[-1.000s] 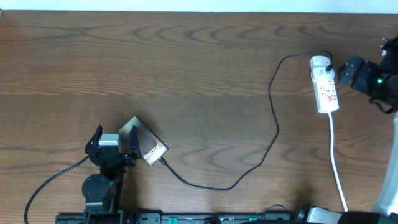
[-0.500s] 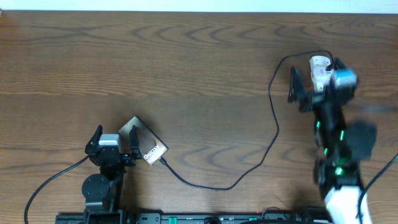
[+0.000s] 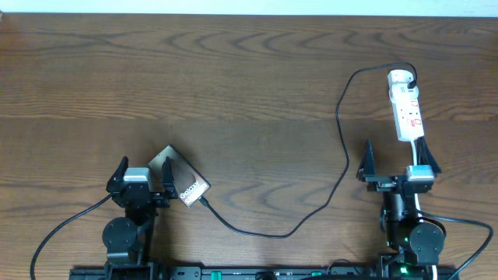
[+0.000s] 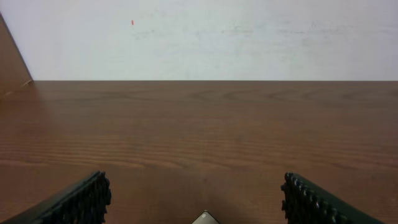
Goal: Plug charger to phone and switch on socket
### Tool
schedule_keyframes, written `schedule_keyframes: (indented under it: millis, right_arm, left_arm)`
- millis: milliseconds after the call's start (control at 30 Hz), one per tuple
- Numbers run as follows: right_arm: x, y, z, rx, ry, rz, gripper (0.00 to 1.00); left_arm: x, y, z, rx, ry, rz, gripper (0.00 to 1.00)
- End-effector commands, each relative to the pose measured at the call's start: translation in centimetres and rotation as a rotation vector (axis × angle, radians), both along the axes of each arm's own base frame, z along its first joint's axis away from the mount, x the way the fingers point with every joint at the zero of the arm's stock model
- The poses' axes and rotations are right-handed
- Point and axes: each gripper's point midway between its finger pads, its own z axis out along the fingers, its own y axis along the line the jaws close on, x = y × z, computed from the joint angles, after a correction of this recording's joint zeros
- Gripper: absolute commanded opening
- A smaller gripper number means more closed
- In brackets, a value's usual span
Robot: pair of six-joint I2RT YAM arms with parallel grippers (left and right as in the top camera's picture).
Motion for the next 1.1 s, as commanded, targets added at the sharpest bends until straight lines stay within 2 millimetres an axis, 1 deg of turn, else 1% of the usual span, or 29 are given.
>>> schedule_keyframes:
  millis: [0,267,300,800,900,1067]
  right_arm:
    - [-0.5,-0.8,-0.9,0.002,0.031,-0.051,0.99]
    - [-1.3,-0.9,-7.2,-0.004,0.279,-0.057,0.99]
    - [-1.4,-0.8,-6.9,-0.005,0.268,-0.051,0.99]
    - [-1.4,-0.8,-7.0,0.022,0.271,-0.054,0.99]
    - [-1.4,-1.1,-7.0,0.058,0.27,-0.068,0.99]
    - [-1.4,-1.2,-6.9,0.065,0.269,-0.075,0.99]
  left_arm:
    - [-0.1,0.0,-1.5,-0.011,0.046,0.0,0.87]
    - [-0.1,0.0,-1.5,-0.011,0.046,0.0,0.87]
    - [-0.1,0.0,-1.5,-0.011,0.046,0.0,0.87]
    - [-0.1,0.0,-1.5,-0.011,0.046,0.0,0.87]
    - [-0.1,0.0,-1.5,-0.011,0.046,0.0,0.87]
    - [-0.1,0.0,-1.5,-0.011,0.046,0.0,0.87]
